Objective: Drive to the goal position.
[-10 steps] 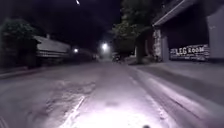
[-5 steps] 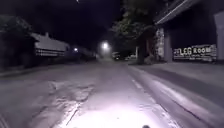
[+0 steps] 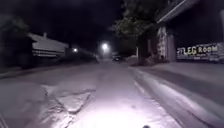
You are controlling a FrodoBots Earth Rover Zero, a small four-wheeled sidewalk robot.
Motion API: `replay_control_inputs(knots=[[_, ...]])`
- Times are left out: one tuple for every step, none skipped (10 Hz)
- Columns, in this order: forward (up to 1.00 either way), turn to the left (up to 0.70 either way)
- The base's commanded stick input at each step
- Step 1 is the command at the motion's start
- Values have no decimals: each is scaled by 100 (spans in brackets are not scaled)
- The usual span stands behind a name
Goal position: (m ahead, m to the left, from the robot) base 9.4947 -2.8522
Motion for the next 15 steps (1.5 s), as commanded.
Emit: replay_control_inputs(knots=[[70, 0], [70, 0], [70, 0], [70, 0], [70, 0], [70, 0], [70, 0], [70, 0], [70, 0], [70, 0], [70, 0], [70, 0], [70, 0], [70, 0], [70, 0]])
